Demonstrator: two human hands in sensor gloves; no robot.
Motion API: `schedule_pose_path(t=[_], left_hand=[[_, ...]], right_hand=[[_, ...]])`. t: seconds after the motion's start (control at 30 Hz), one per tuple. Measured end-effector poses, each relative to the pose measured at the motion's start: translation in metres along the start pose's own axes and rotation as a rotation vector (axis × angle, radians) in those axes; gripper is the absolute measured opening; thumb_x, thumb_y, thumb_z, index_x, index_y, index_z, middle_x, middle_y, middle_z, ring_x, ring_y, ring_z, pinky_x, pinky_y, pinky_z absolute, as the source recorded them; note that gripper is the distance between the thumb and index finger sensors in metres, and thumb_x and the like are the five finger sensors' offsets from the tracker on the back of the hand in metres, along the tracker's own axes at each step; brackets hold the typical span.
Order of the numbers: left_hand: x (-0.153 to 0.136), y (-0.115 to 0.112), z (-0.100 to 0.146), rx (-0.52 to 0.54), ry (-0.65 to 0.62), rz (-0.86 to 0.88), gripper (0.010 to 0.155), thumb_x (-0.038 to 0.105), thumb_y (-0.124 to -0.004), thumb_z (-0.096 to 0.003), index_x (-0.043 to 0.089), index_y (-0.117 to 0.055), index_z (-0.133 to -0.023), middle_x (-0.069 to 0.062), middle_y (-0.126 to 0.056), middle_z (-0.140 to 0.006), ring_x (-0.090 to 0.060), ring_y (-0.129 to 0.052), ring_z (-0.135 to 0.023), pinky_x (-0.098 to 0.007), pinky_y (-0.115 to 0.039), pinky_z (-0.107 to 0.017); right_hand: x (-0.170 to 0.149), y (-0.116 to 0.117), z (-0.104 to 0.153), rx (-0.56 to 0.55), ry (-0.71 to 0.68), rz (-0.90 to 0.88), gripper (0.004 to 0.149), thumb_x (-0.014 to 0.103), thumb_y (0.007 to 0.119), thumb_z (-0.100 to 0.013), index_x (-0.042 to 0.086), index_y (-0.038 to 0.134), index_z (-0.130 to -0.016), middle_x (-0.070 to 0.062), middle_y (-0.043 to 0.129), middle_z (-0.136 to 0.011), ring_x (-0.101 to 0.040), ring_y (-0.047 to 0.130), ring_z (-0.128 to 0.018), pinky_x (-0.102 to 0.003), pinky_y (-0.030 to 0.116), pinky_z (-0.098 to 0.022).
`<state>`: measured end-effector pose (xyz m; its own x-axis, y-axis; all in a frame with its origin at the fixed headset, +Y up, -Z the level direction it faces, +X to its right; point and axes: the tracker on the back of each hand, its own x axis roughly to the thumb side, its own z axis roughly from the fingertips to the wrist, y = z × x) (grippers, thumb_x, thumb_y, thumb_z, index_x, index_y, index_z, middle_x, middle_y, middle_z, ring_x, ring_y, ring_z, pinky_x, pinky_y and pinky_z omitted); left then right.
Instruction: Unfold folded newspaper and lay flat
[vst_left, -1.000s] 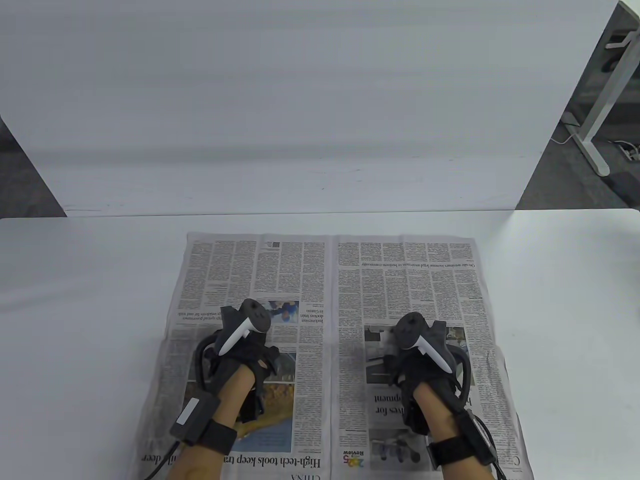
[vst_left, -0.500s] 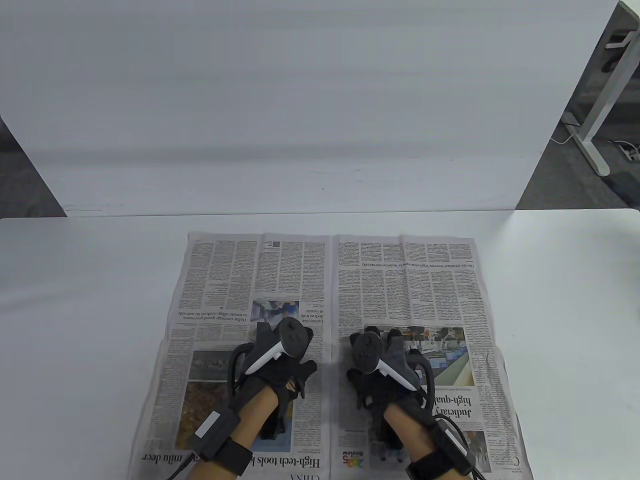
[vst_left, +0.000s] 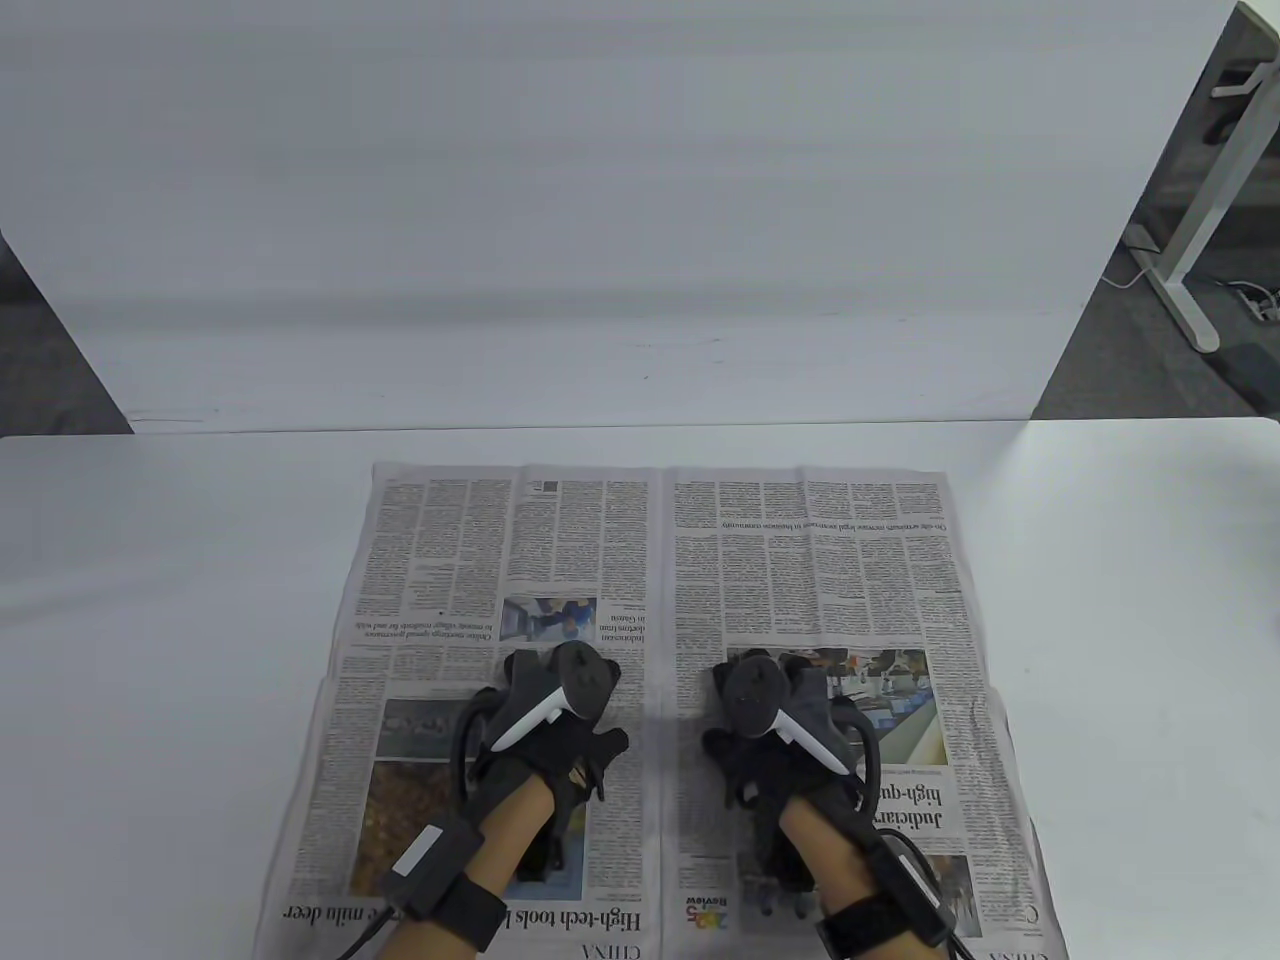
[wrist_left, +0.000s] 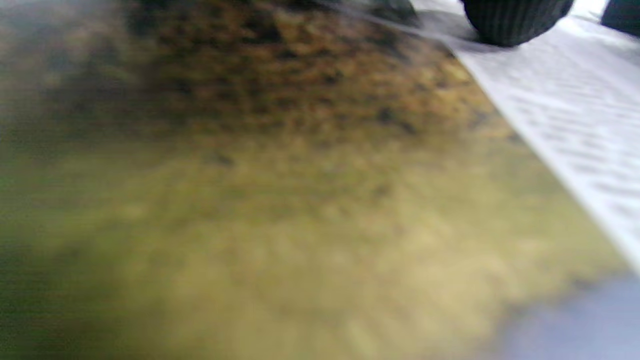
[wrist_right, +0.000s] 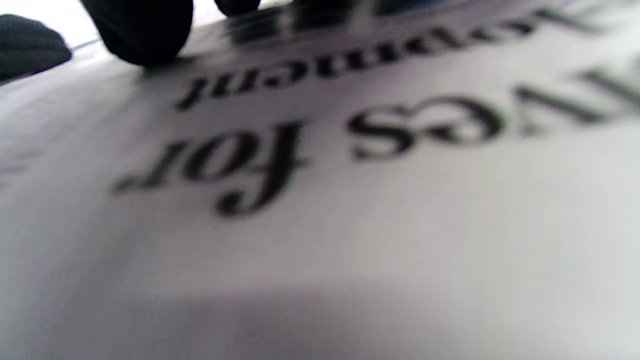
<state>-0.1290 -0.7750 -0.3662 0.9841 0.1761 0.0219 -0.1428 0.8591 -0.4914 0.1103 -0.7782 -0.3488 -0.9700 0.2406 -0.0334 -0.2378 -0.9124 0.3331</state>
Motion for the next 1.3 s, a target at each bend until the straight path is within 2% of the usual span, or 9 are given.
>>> schedule_pose_path(t=[0.63,1.3], left_hand=[[-0.07,0.015,-0.008,0.06,0.184,0.164,0.073,0.055,-0.066,-0.0488,0.043,-0.024,-0.107,0.001,-0.003,-0.116,-0.048,0.004,-0.103,-0.076,-0.009,-0.071],[-0.119,0.023,-0.004,0.118,0.393,0.254,0.073,0.057,-0.063,-0.0497,0.042,-0.022,-0.108,-0.001,-0.003,-0.116,-0.05,0.002,-0.104,-0.075,-0.011,-0.071]], right_hand=[[-0.073,-0.019,-0.008,-0.035,0.199,-0.101,0.073,0.054,0.068,-0.049,0.03,0.035,-0.109,-0.007,0.021,-0.12,-0.047,0.013,-0.106,-0.08,0.022,-0.063],[-0.119,-0.028,-0.004,-0.073,0.353,-0.178,0.073,0.054,0.068,-0.051,0.03,0.034,-0.11,-0.008,0.019,-0.12,-0.047,0.01,-0.106,-0.078,0.021,-0.064]])
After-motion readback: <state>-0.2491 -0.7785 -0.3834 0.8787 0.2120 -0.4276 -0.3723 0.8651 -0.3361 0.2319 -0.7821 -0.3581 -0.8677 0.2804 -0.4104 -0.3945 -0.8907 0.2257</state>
